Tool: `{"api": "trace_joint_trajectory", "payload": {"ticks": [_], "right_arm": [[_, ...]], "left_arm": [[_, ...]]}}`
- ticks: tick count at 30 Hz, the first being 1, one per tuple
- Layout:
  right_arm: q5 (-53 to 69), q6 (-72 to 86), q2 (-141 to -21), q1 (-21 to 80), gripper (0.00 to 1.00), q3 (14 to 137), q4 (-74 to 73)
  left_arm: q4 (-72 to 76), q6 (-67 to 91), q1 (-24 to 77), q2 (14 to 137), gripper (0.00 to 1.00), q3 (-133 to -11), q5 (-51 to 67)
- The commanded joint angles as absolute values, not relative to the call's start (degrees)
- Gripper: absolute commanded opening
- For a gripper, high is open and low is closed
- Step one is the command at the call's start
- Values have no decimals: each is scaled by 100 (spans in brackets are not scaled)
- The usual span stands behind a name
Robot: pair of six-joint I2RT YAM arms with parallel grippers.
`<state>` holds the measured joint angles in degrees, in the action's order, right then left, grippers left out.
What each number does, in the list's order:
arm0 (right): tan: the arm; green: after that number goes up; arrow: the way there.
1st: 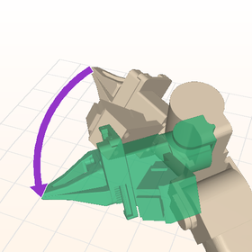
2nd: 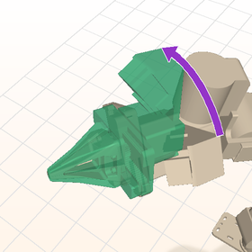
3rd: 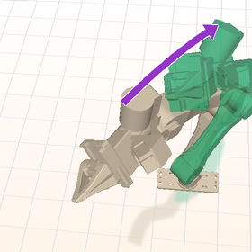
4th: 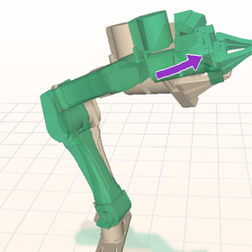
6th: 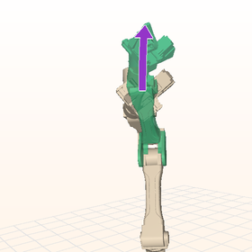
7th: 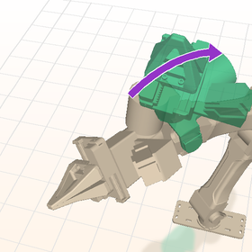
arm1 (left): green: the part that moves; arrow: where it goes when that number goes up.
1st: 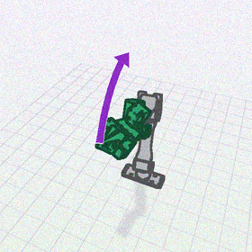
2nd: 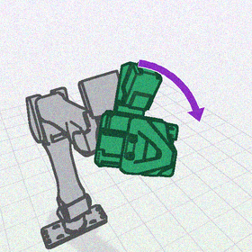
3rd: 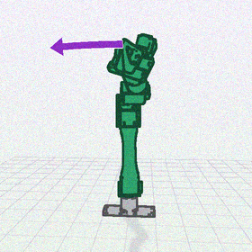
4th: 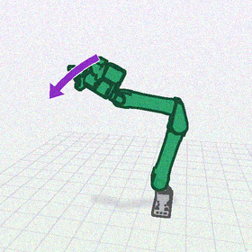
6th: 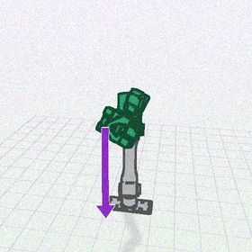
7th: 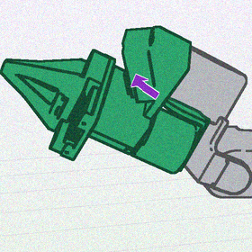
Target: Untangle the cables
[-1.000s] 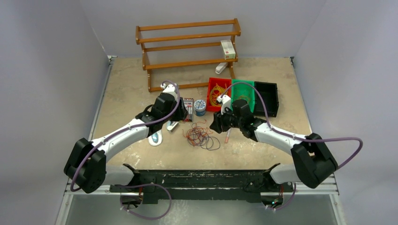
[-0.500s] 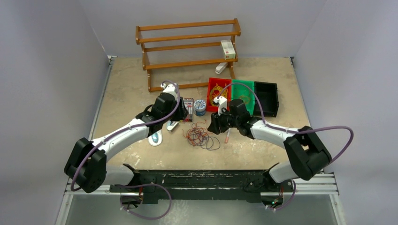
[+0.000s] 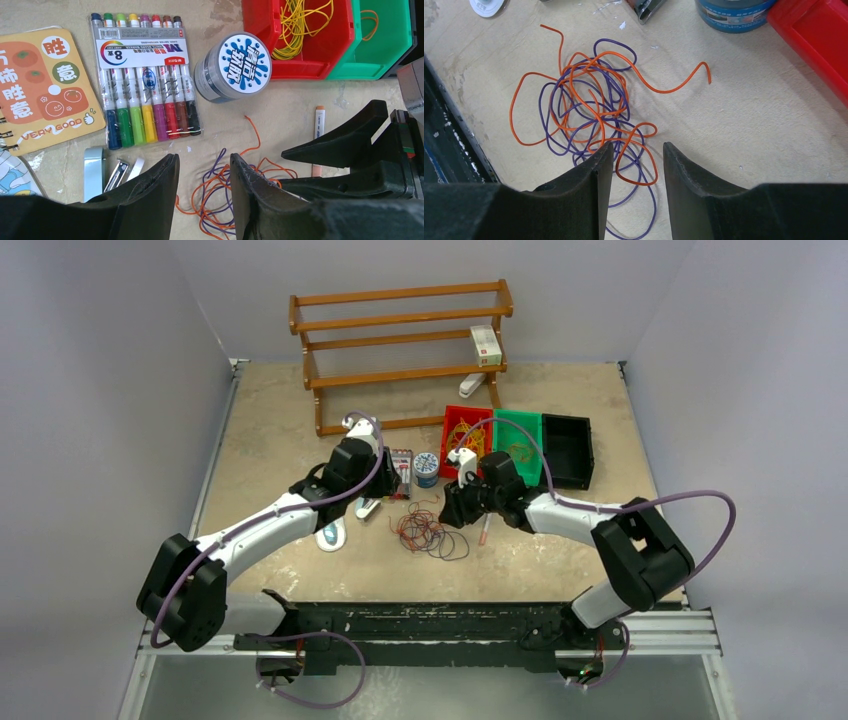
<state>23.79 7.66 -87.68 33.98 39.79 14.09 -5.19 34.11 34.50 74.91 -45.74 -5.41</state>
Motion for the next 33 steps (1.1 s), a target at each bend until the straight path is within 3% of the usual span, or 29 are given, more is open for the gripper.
{"api": "trace_joint_trajectory", "payload": {"ticks": [1, 10, 14, 33], "right_arm": [[2533, 695, -8629, 3462, 43, 4229, 1599], [2040, 734, -8530, 3489, 11, 4278, 1438], [1678, 727, -8111, 3489, 1, 4351, 1340], [1580, 312, -7041, 3490, 0, 5492, 552]], "left_arm": [[-256, 3529, 3410, 7452, 41, -4542, -620], [-233, 3533, 3410, 7390, 41, -4495, -659], [-52, 3524, 3410, 7254, 41, -4416, -664], [1607, 3502, 3410, 5903, 47, -3377, -781]]}}
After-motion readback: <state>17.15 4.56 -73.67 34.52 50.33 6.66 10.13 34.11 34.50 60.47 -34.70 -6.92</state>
